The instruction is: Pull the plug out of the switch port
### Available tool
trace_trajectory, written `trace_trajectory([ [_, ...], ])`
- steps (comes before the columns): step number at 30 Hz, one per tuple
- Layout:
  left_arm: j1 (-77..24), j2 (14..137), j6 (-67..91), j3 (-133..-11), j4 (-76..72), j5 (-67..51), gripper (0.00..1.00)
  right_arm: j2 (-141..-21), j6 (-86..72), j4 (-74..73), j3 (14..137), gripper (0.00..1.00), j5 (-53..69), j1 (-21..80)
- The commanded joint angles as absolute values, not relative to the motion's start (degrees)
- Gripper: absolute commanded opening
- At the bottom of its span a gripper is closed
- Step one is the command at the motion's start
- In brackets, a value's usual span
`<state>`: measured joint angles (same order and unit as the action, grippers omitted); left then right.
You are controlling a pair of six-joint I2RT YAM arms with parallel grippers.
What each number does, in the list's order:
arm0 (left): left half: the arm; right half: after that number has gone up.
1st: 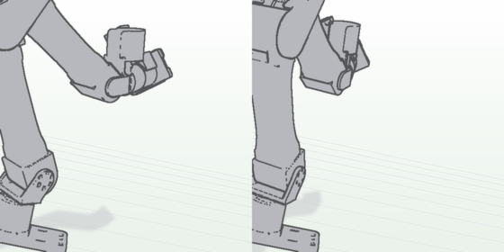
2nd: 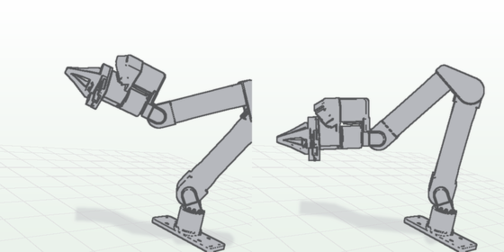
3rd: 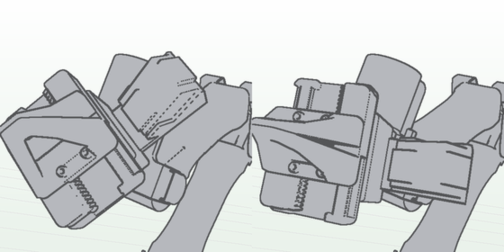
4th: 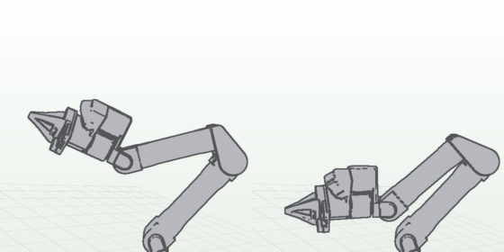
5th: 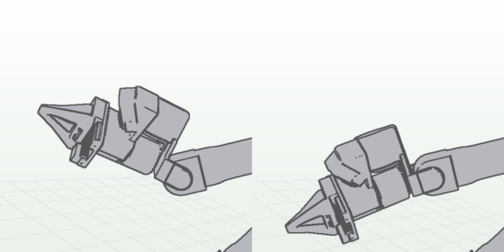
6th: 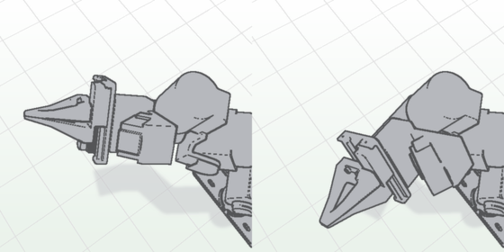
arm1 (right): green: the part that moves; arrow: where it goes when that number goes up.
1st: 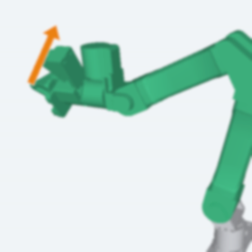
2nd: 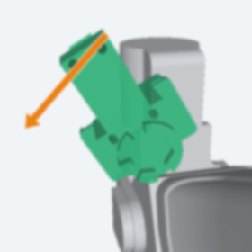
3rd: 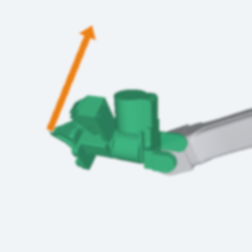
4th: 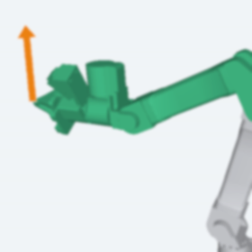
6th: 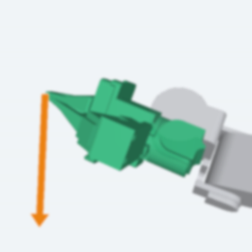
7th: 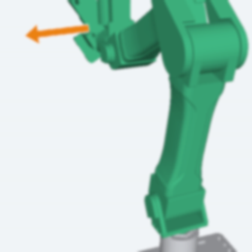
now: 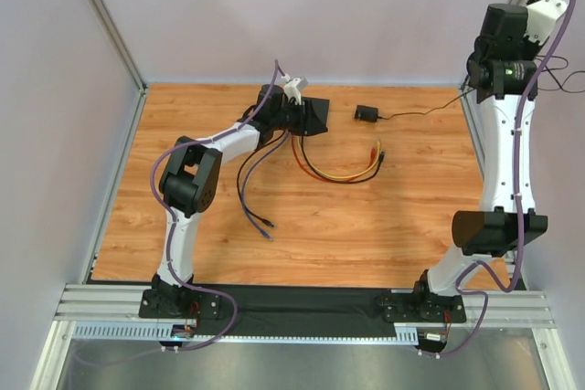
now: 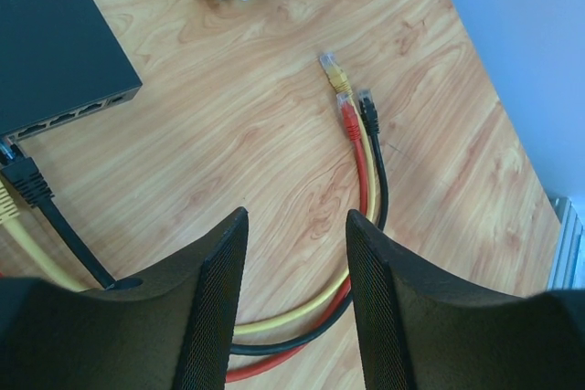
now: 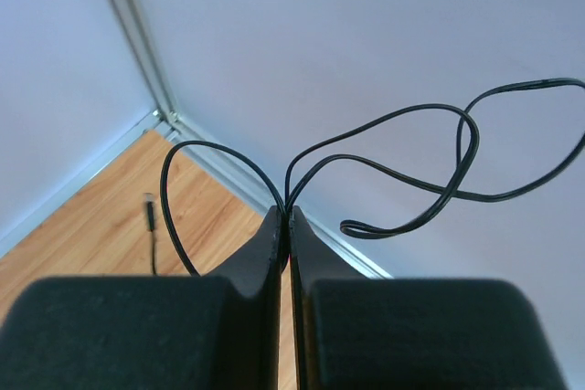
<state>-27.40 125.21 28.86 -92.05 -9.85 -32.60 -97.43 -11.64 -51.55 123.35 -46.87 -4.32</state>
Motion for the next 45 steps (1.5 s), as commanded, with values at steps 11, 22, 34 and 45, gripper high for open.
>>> trace_trajectory([
  [11,-27.51,125.07,29.97,-92.90,-13.45,-35.16,0.54,-93.15,-10.36,-45.79,114.26,0.00,-46.69,-2.73],
  [22,-27.42,124.81,26.81,-94.48,-7.75,-32.79,0.54,-116.09,-15.29,-44.11,113.90,0.00,-23.29,-0.79],
  [34,-23.48,120.05,22.68,-92.27,-4.76,-20.82,0.52,-125.51,-17.75,-42.89,107.59,0.14,-23.20,-4.04],
  [45,-18.46,123.05,17.40,-97.65,-2.55,-22.07,0.53,-118.92,-17.67,-45.44,108.10,0.82,-25.83,-0.89],
])
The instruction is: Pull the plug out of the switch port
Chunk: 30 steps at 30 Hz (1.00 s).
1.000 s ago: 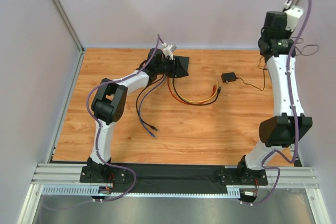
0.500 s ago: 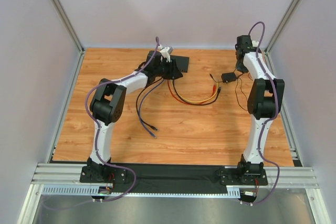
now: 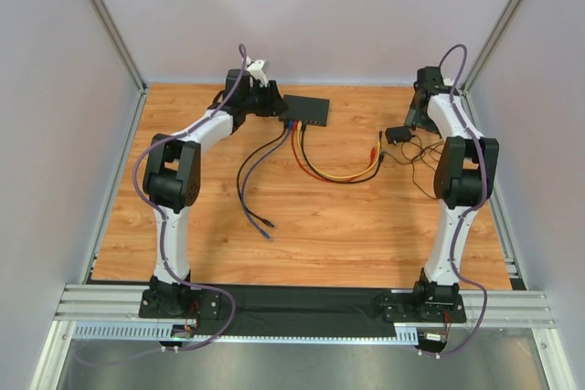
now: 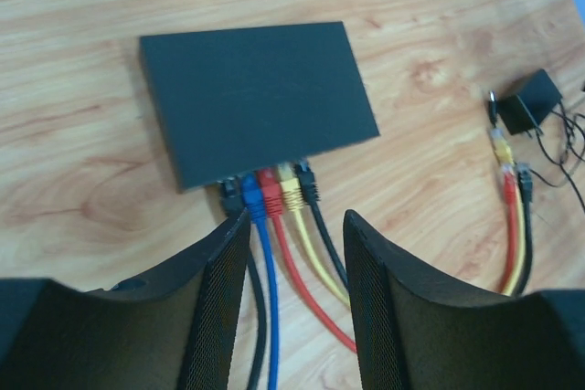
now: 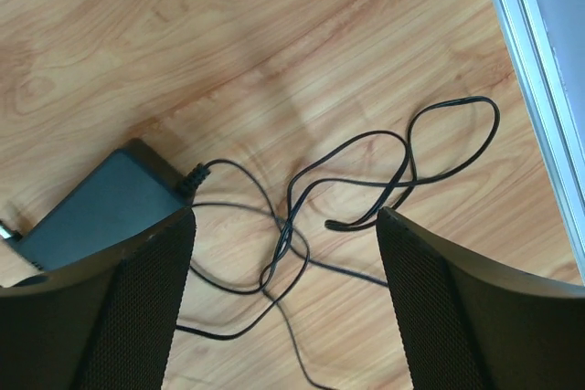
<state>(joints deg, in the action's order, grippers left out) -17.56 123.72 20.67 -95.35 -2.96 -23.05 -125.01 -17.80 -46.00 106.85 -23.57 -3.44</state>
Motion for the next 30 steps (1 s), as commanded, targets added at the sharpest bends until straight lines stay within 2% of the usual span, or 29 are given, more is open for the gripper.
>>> trace_trajectory([
  [1,-18.54,123.13,17.40,-97.47,-2.46,-20.41,0.53,-118.22,-17.14,-44.66,108.19,0.82,-25.93,-0.36],
  [3,-18.46,123.31,16.62,-97.47,-1.85,-19.34,0.54,-116.98,-16.26,-41.42,108.81,0.87,-25.50,4.63],
  [5,-18.37,123.49,16.00,-97.56,-1.58,-18.81,0.54,-118.29,-15.64,-39.47,110.47,0.87,-22.78,7.19],
  [12,-18.28,125.06,11.43,-98.88,1.30,-19.25,0.54,-130.77,-20.72,-31.92,124.27,0.85,-3.56,15.64],
  [17,-17.49,126.91,11.60,-99.93,2.99,-19.60,0.54,-134.21,-29.61,-19.18,118.31,0.77,8.25,17.57],
  [23,-16.52,130.43,13.53,-102.40,7.73,-23.90,0.52,-135.53,-30.06,-17.32,116.20,0.70,10.02,19.51],
  [30,-16.44,128.14,15.38,-95.80,6.24,-25.13,0.51,-132.98,-31.20,-13.29,108.83,0.66,11.07,20.13],
])
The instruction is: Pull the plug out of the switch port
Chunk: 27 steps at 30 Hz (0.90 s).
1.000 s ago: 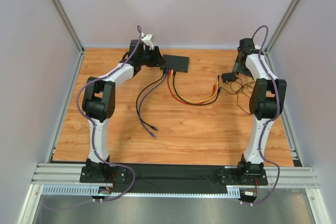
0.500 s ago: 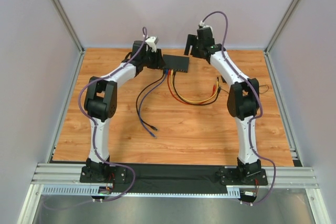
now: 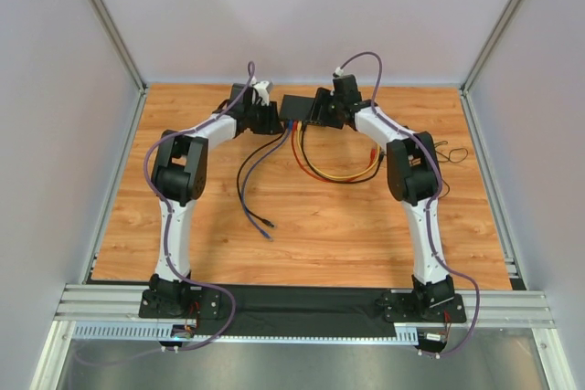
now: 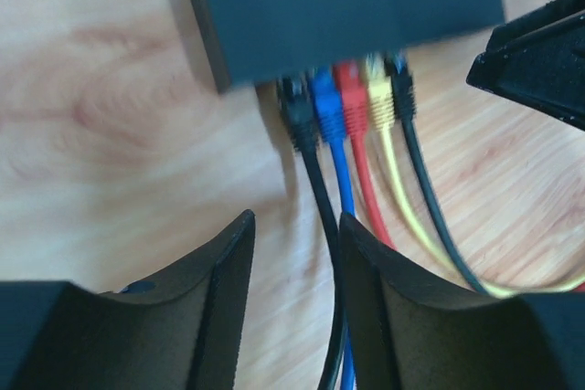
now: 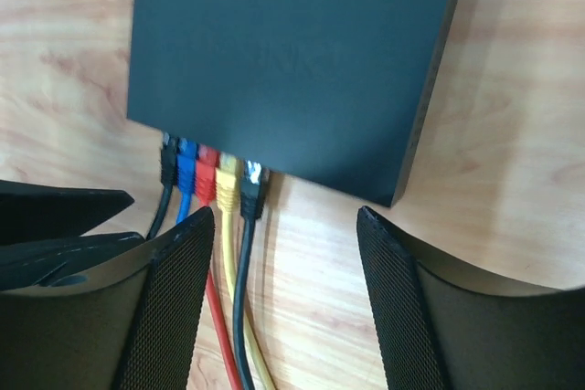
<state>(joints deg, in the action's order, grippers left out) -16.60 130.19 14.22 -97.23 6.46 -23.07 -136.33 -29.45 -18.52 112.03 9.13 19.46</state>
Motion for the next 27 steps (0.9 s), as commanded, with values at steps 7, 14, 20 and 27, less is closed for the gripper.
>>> trace_trajectory([
  [7,-16.61,126.66,22.75,-87.99,-1.56,-31.20,0.37,-132.45,-34.45,-10.11,105.56,0.63,12.65,20.04],
  [14,-17.49,123.31,24.70,-84.02,-4.22,-29.71,0.32,-132.27,-37.08,-8.62,104.41,0.63,15.28,18.90],
  [20,-20.56,122.96,25.31,-82.97,-3.86,-27.16,0.29,-132.19,-37.62,-7.91,103.71,0.63,17.22,18.11],
  [27,-23.37,121.12,28.74,-78.32,-7.38,-23.30,0.27,-130.96,-41.30,-4.92,99.50,0.62,18.11,17.05],
])
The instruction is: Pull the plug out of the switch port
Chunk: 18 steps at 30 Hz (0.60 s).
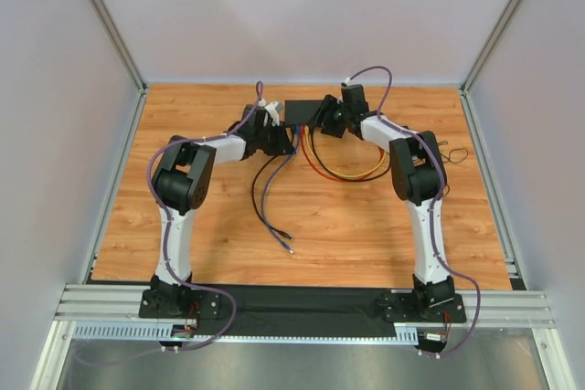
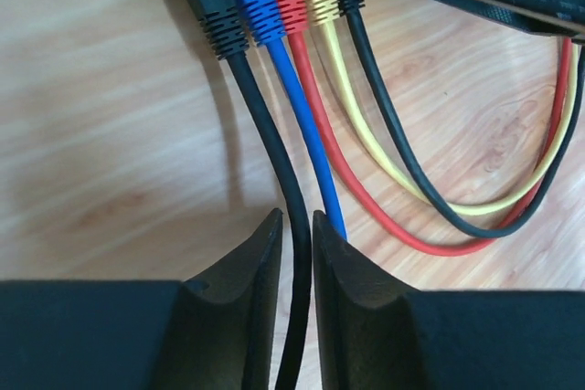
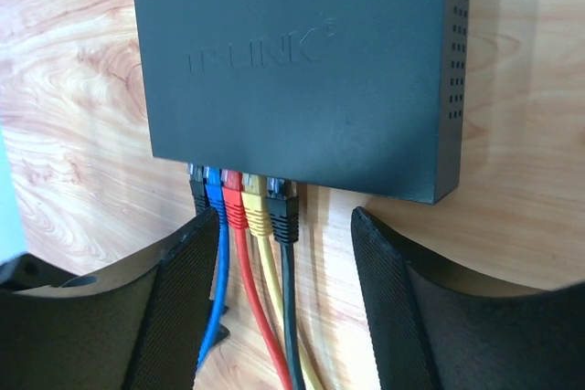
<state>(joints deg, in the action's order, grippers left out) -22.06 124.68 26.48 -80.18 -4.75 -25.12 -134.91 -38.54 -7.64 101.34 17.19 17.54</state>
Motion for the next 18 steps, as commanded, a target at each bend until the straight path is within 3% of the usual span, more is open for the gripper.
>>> trace_trajectory([
  [1,-23.64,120.77,28.91,-77.79,-7.47,-22.51,0.29,-130.87,-41.66,-4.40,98.88,0.61,18.02,16.70],
  [5,-23.73,118.92,27.69,-76.81,-5.55,-18.12,0.49,-130.34,-44.29,-0.99,95.28,0.60,21.34,14.60],
  [8,-23.73,116.37,25.58,-76.38,-3.78,-15.57,0.57,-130.60,-46.93,2.89,92.64,0.58,24.86,13.71],
  [11,-23.73,114.96,22.78,-77.95,-0.54,-13.02,0.62,-130.87,-49.12,5.97,90.79,0.57,27.06,13.45],
  [18,-23.55,114.43,17.58,-86.03,6.58,-10.81,0.59,-130.69,-50.89,8.17,88.86,0.54,29.00,13.45],
])
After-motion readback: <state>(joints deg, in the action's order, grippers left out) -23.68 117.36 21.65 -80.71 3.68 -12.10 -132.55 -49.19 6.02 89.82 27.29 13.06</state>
